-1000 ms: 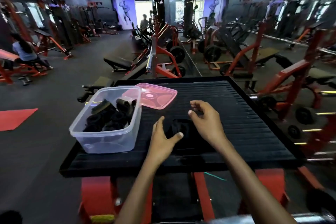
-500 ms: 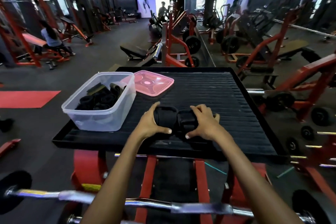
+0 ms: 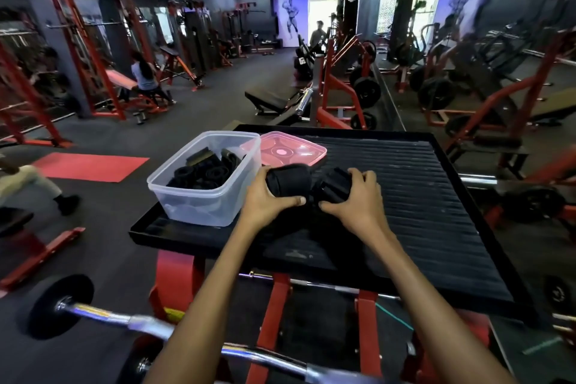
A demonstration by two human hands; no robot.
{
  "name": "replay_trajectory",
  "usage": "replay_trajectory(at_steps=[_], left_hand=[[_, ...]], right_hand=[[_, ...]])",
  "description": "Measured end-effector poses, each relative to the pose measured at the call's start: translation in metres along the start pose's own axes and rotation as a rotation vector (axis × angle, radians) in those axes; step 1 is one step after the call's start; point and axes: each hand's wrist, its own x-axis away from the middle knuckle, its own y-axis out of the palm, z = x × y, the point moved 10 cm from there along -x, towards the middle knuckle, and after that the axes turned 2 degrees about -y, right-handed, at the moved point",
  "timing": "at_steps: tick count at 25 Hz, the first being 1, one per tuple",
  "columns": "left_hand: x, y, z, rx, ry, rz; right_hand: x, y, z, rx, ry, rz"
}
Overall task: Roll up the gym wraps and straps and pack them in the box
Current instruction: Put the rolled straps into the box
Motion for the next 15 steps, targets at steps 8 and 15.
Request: replay_trajectory(at_steps=[8, 15], left_hand=[[-0.095, -0.159, 0.034, 0.097, 0.122, 0.175], [-0.199, -0.183, -0.034, -0.077, 0.123, 0.019]], right_hand=[[-0.057, 0.024, -0.131, -0.162, -0.206, 0.126], [-0.108, 0.099, -0.184, -0.181, -0.196, 0.185]])
